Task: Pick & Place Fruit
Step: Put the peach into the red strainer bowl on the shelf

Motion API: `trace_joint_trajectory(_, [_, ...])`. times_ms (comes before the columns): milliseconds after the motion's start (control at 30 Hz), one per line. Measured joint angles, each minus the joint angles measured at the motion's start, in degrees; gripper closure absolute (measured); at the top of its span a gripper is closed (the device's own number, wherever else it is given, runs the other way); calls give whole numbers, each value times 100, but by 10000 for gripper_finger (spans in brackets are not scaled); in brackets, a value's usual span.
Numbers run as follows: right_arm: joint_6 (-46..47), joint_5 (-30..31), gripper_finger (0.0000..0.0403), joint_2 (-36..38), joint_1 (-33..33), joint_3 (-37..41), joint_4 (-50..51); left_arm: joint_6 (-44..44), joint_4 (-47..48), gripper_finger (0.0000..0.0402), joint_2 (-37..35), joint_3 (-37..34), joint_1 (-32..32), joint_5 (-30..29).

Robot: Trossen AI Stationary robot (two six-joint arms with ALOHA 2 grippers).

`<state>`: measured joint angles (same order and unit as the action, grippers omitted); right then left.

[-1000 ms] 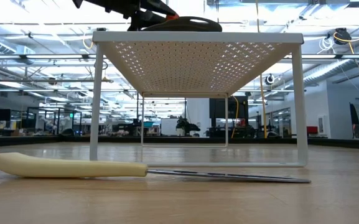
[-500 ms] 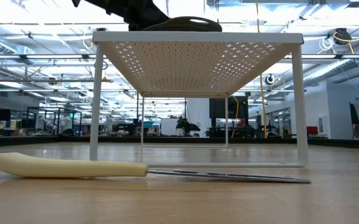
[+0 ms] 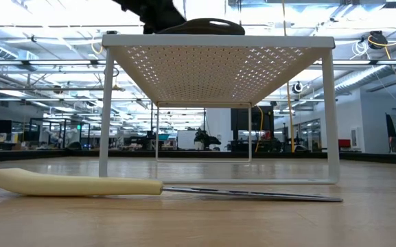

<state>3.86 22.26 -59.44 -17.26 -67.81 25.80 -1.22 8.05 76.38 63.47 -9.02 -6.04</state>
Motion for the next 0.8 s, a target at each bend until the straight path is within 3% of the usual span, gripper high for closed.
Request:
trace_joint_trajectory(233, [4, -2, 402, -2, 0, 217, -125, -60, 1451, 316, 775, 1184, -9, 0])
trace_joint_trajectory(333, [145, 2, 402, 0, 0, 344, -158, -38, 1634, 316, 949, 1475, -65, 1])
trace_joint_trajectory(700, [256, 2, 402, -2, 0, 454, -204, 839, 2136, 316, 979, 1485, -299, -10])
trace_joint_trajectory(800, [251, 2, 402, -2, 0, 454, -203, 1034, 2224, 316, 979, 1485, -295, -266])
